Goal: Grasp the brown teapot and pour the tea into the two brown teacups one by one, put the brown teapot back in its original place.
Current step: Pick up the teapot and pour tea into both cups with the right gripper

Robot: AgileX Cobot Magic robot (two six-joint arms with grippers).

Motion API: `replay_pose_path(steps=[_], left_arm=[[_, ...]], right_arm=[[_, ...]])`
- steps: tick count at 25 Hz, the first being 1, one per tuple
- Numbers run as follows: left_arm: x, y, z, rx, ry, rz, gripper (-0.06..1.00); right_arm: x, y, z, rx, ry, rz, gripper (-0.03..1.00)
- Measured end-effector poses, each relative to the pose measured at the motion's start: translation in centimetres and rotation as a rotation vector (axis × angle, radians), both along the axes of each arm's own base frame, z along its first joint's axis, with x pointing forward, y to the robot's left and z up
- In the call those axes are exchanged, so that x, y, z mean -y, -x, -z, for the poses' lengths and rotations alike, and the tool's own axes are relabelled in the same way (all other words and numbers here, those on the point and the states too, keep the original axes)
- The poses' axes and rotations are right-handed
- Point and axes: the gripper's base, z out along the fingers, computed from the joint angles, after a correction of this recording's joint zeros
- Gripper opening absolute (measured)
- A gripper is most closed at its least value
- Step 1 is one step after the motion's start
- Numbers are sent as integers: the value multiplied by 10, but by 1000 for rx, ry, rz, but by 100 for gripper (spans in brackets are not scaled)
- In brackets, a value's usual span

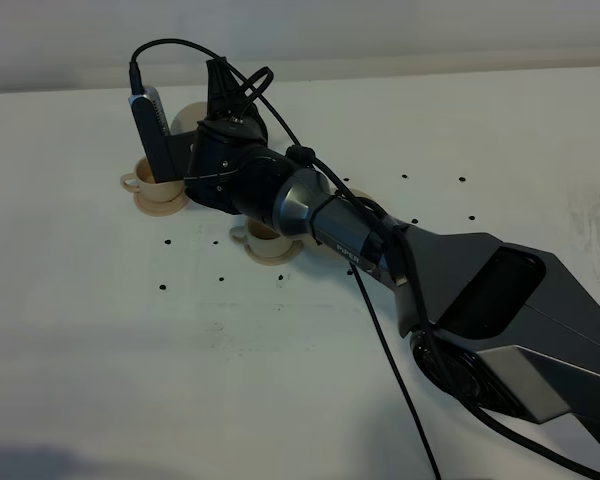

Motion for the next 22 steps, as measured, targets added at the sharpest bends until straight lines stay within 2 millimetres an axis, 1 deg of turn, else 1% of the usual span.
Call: replay_pose_path(steps=[9, 14, 22], left_arm=[[0, 0, 0, 0, 0, 0, 50], [0, 0, 0, 0, 0, 0, 50], [0, 0, 0, 0, 0, 0, 50]], right_arm=[[-11, 4, -6, 79, 27, -74, 9], [-11, 4, -6, 94, 38, -81, 9], [-12, 2, 6, 106, 78, -94, 9]])
